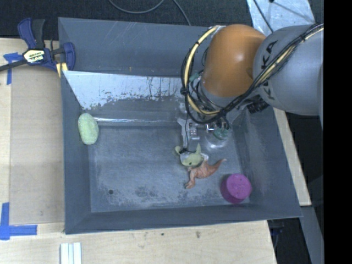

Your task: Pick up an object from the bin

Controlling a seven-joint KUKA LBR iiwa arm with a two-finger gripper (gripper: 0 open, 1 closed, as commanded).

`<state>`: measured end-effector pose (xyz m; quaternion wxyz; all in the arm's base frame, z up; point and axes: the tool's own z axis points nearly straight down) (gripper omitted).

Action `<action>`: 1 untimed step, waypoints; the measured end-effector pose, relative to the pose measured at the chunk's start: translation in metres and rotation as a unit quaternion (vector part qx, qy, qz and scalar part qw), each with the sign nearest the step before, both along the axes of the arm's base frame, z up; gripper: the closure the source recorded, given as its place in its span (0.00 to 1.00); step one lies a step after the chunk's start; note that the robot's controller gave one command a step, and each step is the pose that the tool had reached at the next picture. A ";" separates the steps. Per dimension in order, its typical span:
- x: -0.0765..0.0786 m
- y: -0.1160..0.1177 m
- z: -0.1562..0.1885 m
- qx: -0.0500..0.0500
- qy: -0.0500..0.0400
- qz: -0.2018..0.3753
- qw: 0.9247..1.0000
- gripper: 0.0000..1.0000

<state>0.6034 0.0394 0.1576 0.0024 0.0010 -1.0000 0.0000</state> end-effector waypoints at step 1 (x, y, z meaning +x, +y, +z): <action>0.002 0.000 0.005 0.000 -0.004 0.000 1.000 0.00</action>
Offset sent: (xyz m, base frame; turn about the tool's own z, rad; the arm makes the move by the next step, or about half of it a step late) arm -0.0189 -0.0630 -0.0876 -0.2729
